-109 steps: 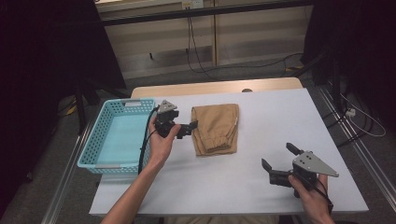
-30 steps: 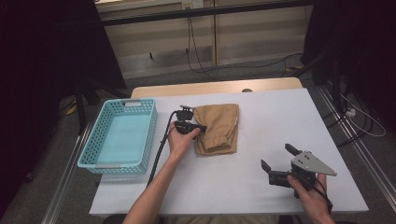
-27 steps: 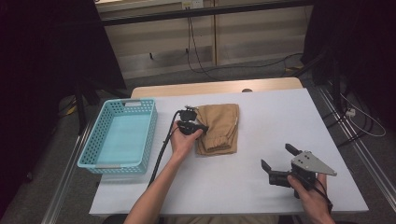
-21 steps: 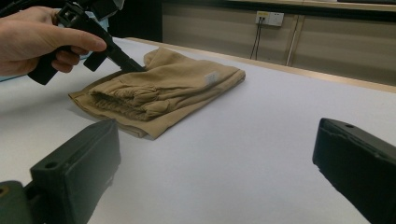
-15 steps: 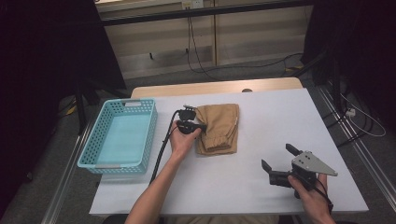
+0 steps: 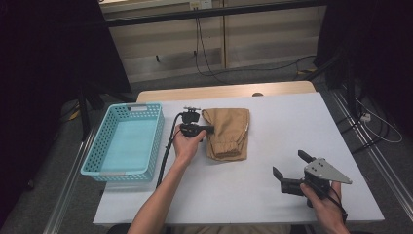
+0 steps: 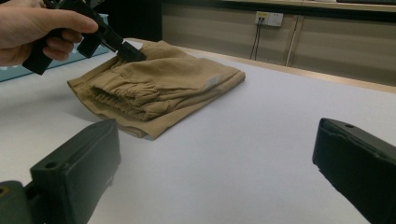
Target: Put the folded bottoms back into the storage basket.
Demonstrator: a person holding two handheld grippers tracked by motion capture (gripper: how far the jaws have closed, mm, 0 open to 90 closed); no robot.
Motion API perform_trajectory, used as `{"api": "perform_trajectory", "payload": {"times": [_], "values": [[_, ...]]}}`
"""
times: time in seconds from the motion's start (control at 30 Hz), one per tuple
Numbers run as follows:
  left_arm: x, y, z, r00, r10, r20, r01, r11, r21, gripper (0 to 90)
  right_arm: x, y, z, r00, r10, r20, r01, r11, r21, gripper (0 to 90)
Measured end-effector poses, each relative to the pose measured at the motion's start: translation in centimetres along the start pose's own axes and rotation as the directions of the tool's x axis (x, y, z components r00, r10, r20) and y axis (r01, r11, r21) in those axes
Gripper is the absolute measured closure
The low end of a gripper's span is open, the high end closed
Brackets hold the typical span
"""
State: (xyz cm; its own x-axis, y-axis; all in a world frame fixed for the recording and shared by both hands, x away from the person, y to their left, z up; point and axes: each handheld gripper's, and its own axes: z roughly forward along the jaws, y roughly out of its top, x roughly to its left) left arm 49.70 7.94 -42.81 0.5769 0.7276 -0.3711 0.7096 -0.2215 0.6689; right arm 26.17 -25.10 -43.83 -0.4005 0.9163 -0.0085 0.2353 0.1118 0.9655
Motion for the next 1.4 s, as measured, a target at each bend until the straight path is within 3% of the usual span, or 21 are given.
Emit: {"api": "perform_trajectory", "payload": {"times": [0.2,0.47,0.8,1.4], "values": [[-0.7,0.6,-0.8,0.9998,0.01,0.018,-0.009,0.9996,-0.028,85.6,-0.1,0.0,-0.1,1.0,0.003,0.0,-0.003,1.0,-0.002,0.8],[-2.4,1.2,-1.9,0.9964,0.084,0.006,-0.083,0.9948,-0.058,85.6,0.0,0.0,-0.1,1.0,0.001,0.001,-0.001,1.0,-0.001,0.8],[-3.1,2.3,-3.4,0.9947,0.099,0.027,-0.096,0.9908,-0.095,85.9,-0.1,0.0,-0.1,1.0,0.001,-0.002,-0.001,1.0,-0.002,0.8],[-4.0,3.5,-5.5,0.987,0.16,0.007,-0.159,0.9833,-0.088,86.1,-0.1,0.0,-0.1,1.0,0.004,0.001,-0.004,1.0,-0.002,0.8]]}}
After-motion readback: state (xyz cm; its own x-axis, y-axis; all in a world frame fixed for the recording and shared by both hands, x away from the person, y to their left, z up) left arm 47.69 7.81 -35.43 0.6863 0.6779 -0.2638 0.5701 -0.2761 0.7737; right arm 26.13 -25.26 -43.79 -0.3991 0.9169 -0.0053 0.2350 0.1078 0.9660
